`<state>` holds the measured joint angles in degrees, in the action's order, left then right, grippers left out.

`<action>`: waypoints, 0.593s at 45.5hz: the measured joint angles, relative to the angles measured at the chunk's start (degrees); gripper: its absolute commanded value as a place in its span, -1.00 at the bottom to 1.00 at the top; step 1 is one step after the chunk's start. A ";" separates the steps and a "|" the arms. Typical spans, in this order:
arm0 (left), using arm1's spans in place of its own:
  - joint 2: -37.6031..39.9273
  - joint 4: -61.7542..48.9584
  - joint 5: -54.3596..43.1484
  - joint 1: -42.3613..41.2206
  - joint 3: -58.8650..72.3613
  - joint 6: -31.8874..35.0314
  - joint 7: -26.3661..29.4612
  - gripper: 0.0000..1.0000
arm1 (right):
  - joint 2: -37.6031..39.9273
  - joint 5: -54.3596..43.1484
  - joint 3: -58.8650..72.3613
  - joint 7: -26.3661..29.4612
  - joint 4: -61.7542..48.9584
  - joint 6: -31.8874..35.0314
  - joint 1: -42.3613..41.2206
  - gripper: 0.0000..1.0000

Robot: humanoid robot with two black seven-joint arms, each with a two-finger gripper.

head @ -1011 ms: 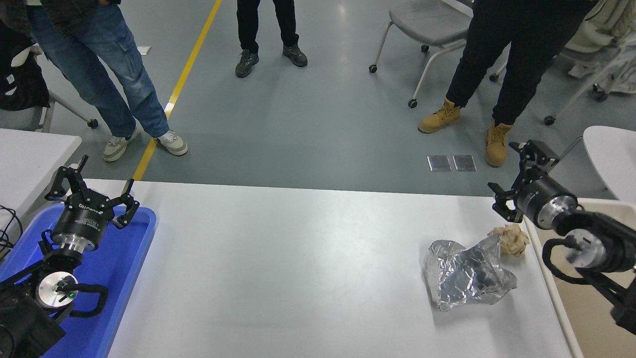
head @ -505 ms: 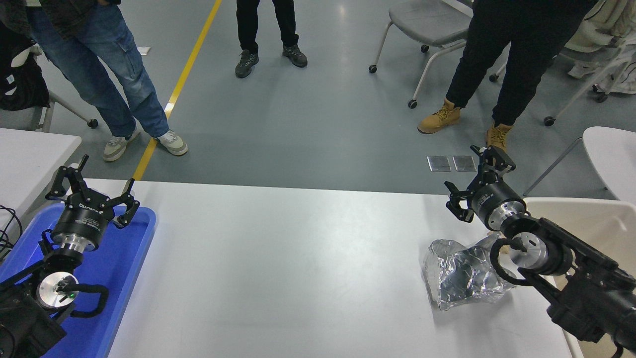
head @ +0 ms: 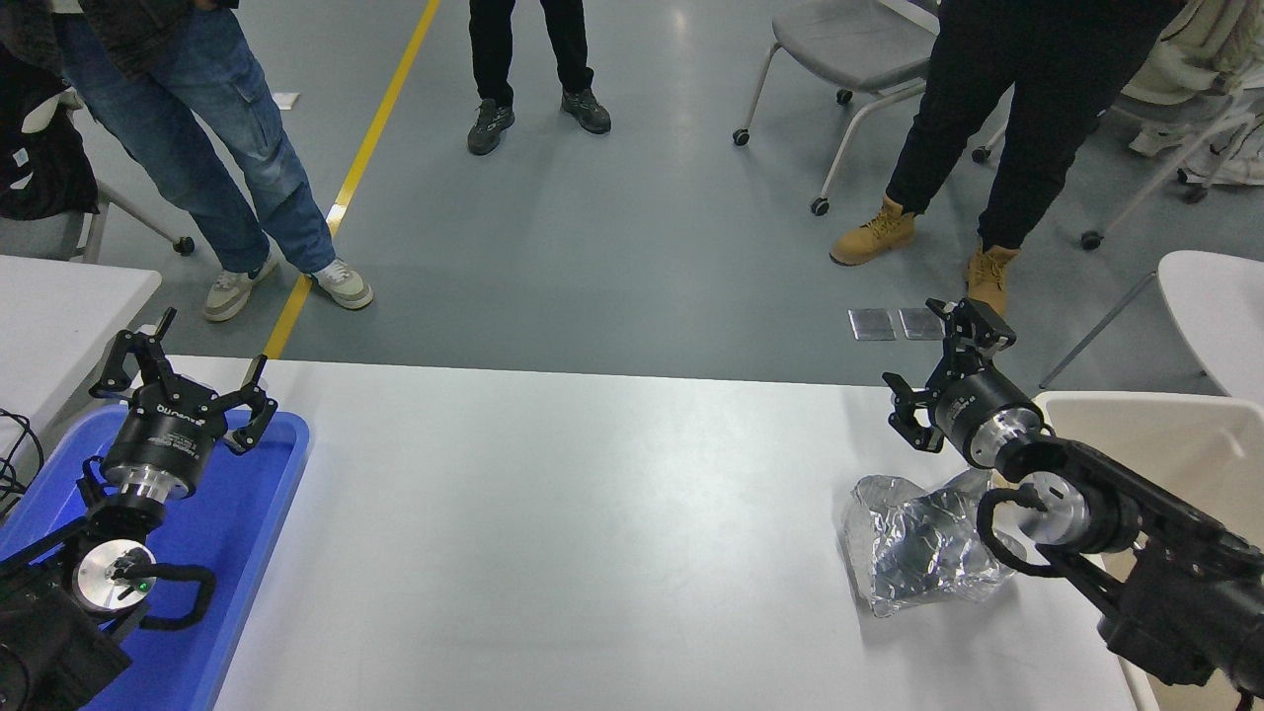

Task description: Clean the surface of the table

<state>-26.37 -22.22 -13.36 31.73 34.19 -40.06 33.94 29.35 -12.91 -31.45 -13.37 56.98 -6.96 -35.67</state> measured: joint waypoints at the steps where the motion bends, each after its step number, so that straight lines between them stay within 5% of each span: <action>1: 0.00 0.00 0.00 0.00 0.00 0.00 0.00 1.00 | 0.24 -0.26 0.16 0.01 0.23 0.00 -0.01 1.00; 27: 0.00 0.01 0.00 -0.01 0.00 0.00 -0.01 1.00 | 26.50 -32.95 15.81 0.24 23.43 0.11 -0.38 1.00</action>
<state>-26.37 -22.21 -13.36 31.72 34.19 -40.06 33.93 55.86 -45.86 -15.64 -13.13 80.41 -6.84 -36.05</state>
